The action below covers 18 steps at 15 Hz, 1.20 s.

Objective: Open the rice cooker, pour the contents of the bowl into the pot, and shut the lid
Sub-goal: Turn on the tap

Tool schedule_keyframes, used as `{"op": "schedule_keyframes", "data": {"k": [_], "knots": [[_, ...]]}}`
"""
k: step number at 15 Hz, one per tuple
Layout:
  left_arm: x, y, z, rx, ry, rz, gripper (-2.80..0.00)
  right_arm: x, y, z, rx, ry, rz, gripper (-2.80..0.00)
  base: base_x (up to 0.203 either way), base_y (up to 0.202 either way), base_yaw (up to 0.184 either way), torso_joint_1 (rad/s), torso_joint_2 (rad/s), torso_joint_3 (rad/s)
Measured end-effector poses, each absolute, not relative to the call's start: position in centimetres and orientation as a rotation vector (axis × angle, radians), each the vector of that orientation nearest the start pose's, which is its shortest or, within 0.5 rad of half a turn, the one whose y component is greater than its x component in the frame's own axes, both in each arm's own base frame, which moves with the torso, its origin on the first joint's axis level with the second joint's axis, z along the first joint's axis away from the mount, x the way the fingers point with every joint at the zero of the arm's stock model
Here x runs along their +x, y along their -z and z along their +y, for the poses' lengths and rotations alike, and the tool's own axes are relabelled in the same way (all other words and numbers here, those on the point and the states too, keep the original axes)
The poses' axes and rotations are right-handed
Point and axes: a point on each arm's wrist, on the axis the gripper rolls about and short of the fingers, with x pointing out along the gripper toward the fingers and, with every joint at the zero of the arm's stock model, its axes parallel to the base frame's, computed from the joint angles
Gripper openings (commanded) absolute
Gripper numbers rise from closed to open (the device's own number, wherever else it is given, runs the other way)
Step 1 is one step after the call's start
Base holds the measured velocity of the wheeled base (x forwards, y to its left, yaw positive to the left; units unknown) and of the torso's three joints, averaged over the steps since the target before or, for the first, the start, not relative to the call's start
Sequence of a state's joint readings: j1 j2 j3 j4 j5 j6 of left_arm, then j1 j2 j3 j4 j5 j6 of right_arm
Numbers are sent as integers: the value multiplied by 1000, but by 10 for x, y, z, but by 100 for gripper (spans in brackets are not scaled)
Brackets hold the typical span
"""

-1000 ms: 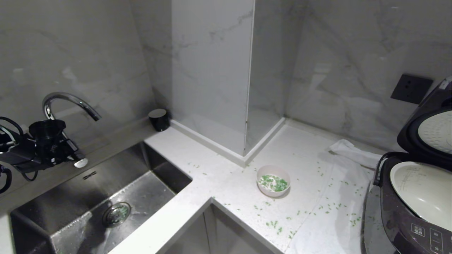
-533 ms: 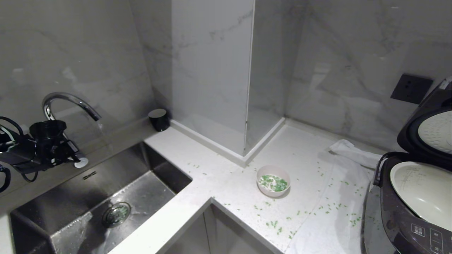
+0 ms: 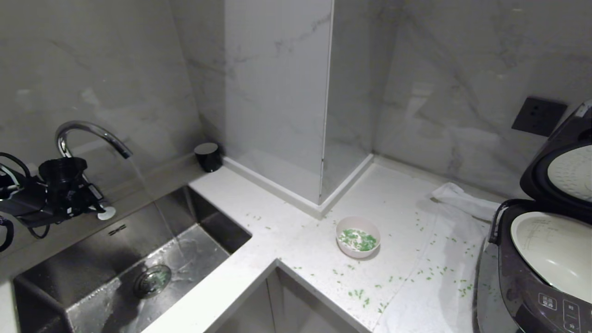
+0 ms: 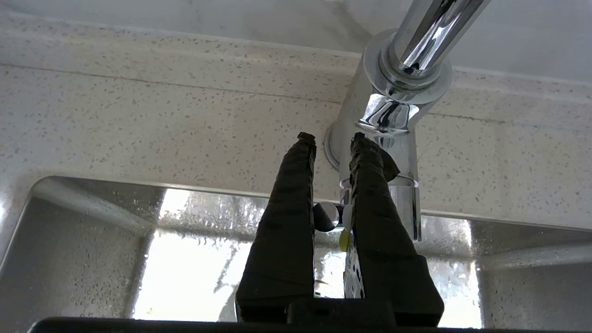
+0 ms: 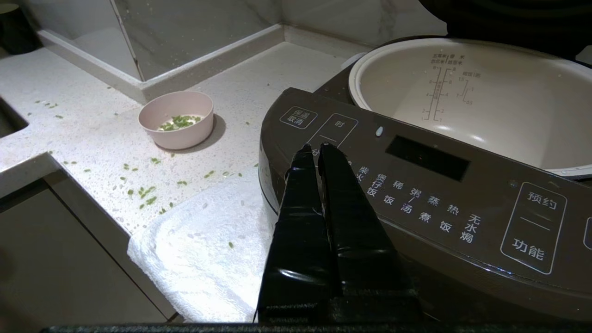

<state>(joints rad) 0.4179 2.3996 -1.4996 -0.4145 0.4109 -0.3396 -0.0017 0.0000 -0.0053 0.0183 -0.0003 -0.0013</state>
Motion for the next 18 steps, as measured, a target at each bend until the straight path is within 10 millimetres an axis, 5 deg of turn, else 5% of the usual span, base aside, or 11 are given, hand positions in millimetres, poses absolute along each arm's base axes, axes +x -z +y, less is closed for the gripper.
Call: {"op": "schedule_keyframes", "data": {"k": [9,10,18], "knots": [[435,-68,203,-311,-887,350,-280,-23,-75,0,-1,2,13,-280,0,0,0,0,0,0],[435,-68,203,-311,-887,350,0,-23,-75,0,-1,2,13,-280,0,0,0,0,0,0],[435,-70,202,-312,-886,341,0,-23,-75,0,-1,2,13,-280,0,0,0,0,0,0]]}}
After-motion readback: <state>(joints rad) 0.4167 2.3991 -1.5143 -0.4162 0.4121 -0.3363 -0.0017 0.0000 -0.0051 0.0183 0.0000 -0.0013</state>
